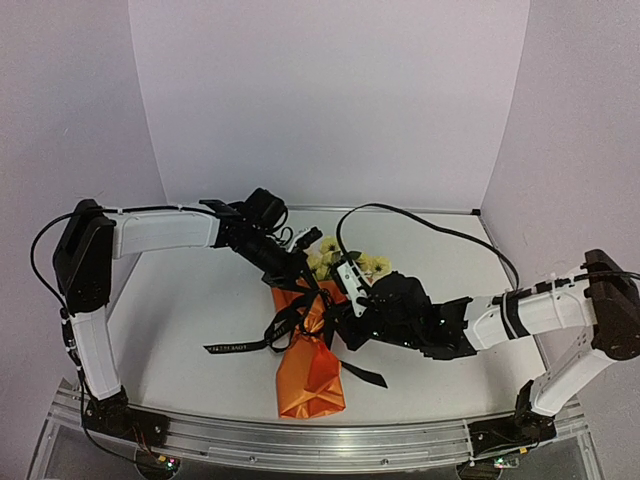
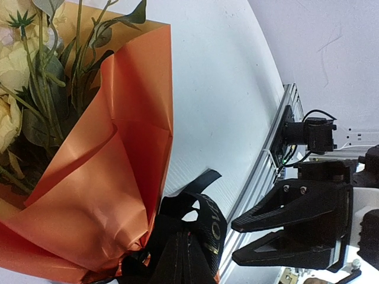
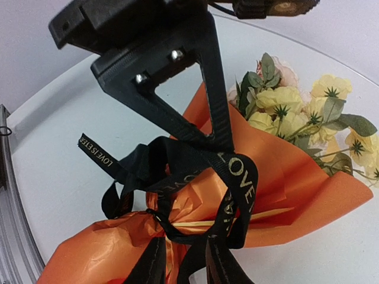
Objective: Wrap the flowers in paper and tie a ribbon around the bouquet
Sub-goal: Cross the ribbon over the folded bouquet.
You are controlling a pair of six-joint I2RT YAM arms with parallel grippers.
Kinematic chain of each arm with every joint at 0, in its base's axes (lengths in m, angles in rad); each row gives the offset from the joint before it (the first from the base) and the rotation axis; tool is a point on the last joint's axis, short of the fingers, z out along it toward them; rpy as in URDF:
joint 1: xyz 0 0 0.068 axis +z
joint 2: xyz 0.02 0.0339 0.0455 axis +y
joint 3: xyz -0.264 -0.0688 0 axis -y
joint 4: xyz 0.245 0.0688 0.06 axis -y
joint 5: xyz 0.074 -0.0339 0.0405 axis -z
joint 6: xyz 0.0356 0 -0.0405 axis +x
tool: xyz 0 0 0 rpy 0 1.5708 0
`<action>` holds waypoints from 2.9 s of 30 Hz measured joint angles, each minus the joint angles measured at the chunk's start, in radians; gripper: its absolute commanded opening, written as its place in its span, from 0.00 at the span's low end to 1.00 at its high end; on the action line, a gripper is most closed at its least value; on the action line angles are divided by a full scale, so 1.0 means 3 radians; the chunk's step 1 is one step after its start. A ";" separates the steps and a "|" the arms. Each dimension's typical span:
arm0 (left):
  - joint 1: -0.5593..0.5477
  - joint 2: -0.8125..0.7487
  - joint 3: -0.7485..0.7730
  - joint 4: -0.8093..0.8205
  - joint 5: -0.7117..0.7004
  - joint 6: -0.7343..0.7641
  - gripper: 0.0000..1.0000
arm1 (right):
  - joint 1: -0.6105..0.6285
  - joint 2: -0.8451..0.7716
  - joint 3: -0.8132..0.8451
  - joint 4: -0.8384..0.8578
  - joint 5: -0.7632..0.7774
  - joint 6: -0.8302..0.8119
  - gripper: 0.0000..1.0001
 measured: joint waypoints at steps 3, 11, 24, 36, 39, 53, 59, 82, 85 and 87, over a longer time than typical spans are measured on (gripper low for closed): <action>-0.0010 0.0043 0.0096 -0.0049 0.0056 -0.0163 0.00 | 0.0000 -0.0010 -0.0002 -0.0076 0.0092 0.0078 0.27; -0.0026 0.0050 0.0163 0.0029 0.0164 -0.0867 0.00 | 0.0000 -0.0102 -0.0013 -0.0137 0.0249 0.0260 0.33; -0.0026 0.0072 -0.0121 0.1032 0.0264 -0.2358 0.00 | 0.0000 -0.0105 -0.0024 -0.0218 0.0116 0.0349 0.45; -0.0026 0.0063 -0.0395 0.1357 0.0259 -0.2723 0.00 | -0.0001 -0.0146 -0.0086 -0.0286 -0.0237 0.0223 0.56; -0.0026 0.0063 -0.0447 0.1357 0.0259 -0.2723 0.00 | -0.0001 -0.0146 -0.0086 -0.0320 -0.0295 0.0200 0.59; -0.0026 0.0058 -0.0455 0.1340 0.0235 -0.2627 0.00 | -0.0001 -0.0152 0.0099 -0.0545 -0.0574 0.0087 0.65; -0.0010 -0.0041 -0.0492 0.1243 0.0234 -0.2556 0.00 | -0.0001 -0.0002 0.0274 -0.0526 -0.0573 -0.0029 0.61; 0.0031 -0.0174 -0.0609 0.1169 0.0413 -0.2331 0.00 | -0.0001 0.0402 0.0284 -0.0375 -0.0673 -0.0061 0.45; 0.0031 -0.0174 -0.0609 0.1171 0.0416 -0.2331 0.00 | -0.0001 0.0407 0.0284 -0.0341 -0.0677 -0.0057 0.35; 0.0031 -0.0175 -0.0609 0.1173 0.0416 -0.2332 0.00 | -0.0001 0.0424 0.0284 -0.0320 -0.0688 -0.0058 0.26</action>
